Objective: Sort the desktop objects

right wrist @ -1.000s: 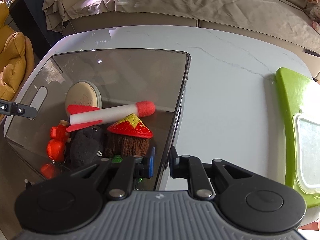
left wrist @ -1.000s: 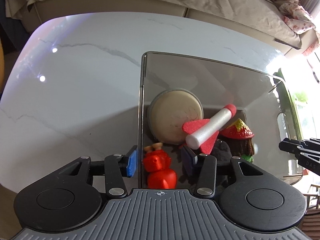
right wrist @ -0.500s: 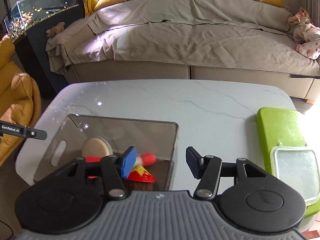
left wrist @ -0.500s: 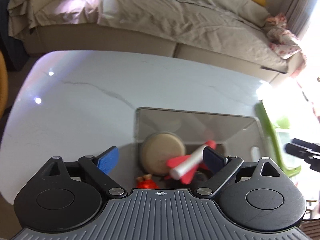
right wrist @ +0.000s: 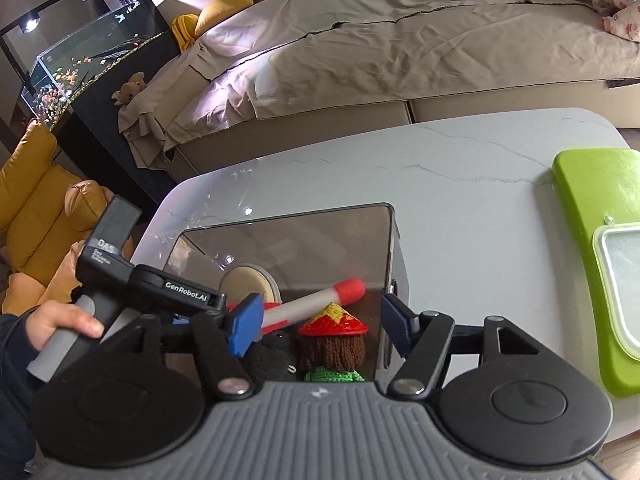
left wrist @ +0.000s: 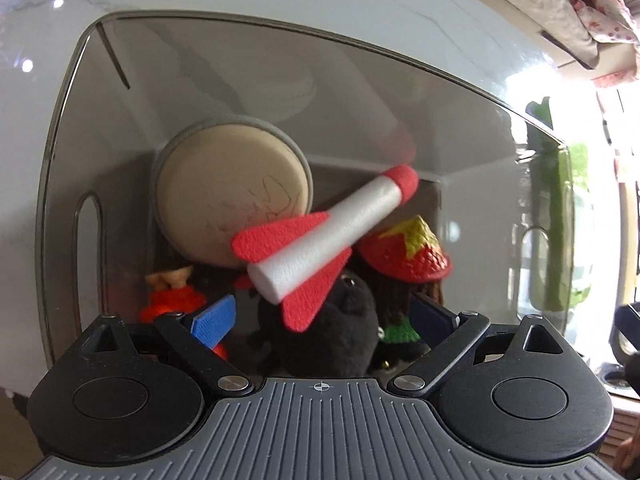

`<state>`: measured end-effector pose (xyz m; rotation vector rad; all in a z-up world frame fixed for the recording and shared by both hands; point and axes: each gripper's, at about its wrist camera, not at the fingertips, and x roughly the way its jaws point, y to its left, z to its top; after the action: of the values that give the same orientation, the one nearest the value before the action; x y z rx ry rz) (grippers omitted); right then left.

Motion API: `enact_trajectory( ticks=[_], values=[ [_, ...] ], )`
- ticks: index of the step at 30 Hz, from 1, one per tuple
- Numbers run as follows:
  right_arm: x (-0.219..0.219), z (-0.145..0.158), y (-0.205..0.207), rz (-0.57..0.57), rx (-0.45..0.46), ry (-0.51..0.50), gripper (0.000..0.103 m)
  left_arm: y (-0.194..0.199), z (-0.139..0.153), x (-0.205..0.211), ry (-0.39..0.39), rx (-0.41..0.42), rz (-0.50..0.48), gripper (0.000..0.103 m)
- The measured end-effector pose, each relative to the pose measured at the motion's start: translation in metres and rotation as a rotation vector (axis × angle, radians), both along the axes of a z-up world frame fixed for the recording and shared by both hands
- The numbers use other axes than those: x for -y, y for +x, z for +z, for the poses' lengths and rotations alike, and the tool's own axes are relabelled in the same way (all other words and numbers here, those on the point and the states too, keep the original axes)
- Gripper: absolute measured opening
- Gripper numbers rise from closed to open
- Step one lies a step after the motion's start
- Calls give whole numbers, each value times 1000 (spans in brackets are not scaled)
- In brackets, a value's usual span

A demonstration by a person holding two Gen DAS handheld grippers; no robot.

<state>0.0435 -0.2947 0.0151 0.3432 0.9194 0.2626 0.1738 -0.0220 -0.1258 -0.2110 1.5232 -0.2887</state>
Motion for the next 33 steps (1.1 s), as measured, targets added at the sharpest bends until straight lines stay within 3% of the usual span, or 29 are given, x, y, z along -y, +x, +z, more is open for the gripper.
enact_trajectory(
  ticks=[5,7,9,11,13,15,20,25,28,31,33],
  values=[
    [9,-13,0,-11,-26,45,68,6,-10,19,95,78,-71,97],
    [11,-20,1,-11,-41,61,68,4,-12,21,76,87,-82,93],
    [11,-25,2,-12,-56,73,68,1,-10,22,93,118,-98,61],
    [12,-27,2,-13,-66,82,68,-3,-5,21,99,154,-123,43],
    [14,-29,2,-19,-74,92,68,-6,2,17,79,172,-135,29],
    [15,-30,3,-25,-79,104,68,-8,12,13,33,210,-137,23],
    [7,-31,8,-36,-84,102,69,-2,19,20,-14,288,-165,25],
    [-3,-28,6,-21,-85,102,69,1,24,22,-10,321,-226,38],
    [-8,-26,4,-11,-75,94,80,-6,43,3,-14,339,-196,51],
    [-19,-25,8,22,-60,74,80,-6,65,-12,-10,326,-168,72],
    [-31,-26,16,39,-56,73,80,-9,69,-19,26,307,-149,76]
  ],
)
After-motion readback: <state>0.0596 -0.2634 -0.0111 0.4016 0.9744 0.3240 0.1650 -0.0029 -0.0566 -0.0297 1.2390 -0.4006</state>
